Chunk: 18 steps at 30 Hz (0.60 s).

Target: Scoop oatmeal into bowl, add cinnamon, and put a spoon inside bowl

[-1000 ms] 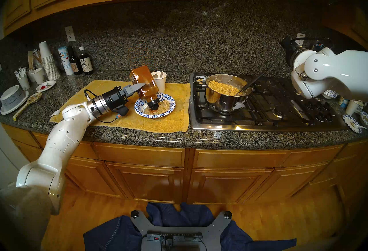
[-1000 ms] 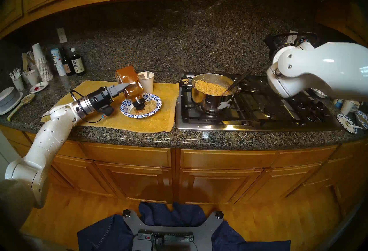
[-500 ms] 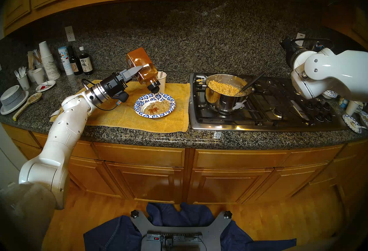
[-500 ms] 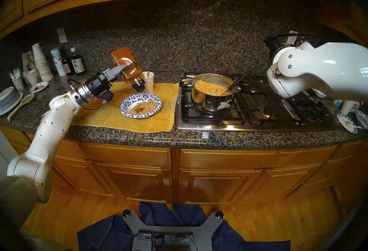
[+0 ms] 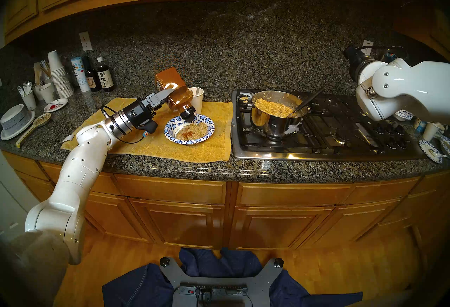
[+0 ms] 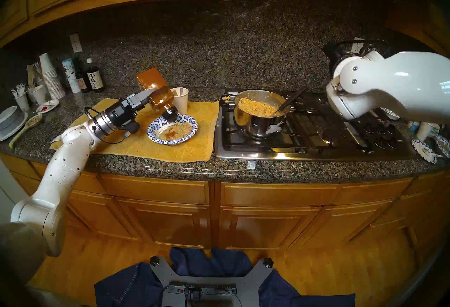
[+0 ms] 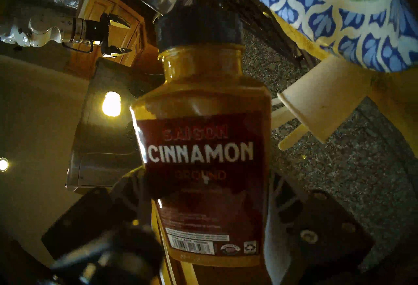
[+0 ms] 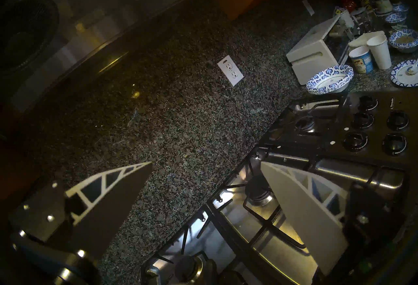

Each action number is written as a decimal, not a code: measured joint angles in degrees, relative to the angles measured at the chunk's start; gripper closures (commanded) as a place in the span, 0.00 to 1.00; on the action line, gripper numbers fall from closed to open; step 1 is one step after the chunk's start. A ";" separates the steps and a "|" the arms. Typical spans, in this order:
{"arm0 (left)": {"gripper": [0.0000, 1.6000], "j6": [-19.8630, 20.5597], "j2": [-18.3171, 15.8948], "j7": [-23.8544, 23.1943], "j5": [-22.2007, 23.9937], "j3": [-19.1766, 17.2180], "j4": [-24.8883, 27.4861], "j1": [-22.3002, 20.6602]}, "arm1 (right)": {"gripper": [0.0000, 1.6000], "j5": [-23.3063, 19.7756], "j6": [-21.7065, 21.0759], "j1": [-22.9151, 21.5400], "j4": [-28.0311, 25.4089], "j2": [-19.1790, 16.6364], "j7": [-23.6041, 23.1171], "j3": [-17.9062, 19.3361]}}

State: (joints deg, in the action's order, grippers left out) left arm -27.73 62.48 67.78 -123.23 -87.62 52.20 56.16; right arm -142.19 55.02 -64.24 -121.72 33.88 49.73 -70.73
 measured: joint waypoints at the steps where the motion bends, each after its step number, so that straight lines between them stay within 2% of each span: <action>1: 1.00 0.02 0.27 -0.19 0.15 -0.25 0.26 -0.16 | 0.00 -0.05 0.00 0.01 0.00 0.00 -0.03 -0.02; 10: 1.00 -0.38 2.66 -3.57 1.63 -2.48 2.02 -2.36 | 0.00 -0.36 0.00 0.00 0.02 0.00 0.11 -0.12; 15: 1.00 -3.19 3.22 -5.59 2.76 -3.83 2.96 -1.22 | 0.00 -0.18 0.00 -0.01 0.00 0.00 0.13 -0.02; 18: 1.00 -6.85 3.51 -7.84 4.13 -5.18 3.96 0.34 | 0.00 -0.19 0.00 -0.01 0.00 0.00 0.12 -0.03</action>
State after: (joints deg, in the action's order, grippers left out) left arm -34.57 65.99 59.94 -119.10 -92.80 56.16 56.50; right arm -142.39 55.02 -64.25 -121.72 33.88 49.85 -70.75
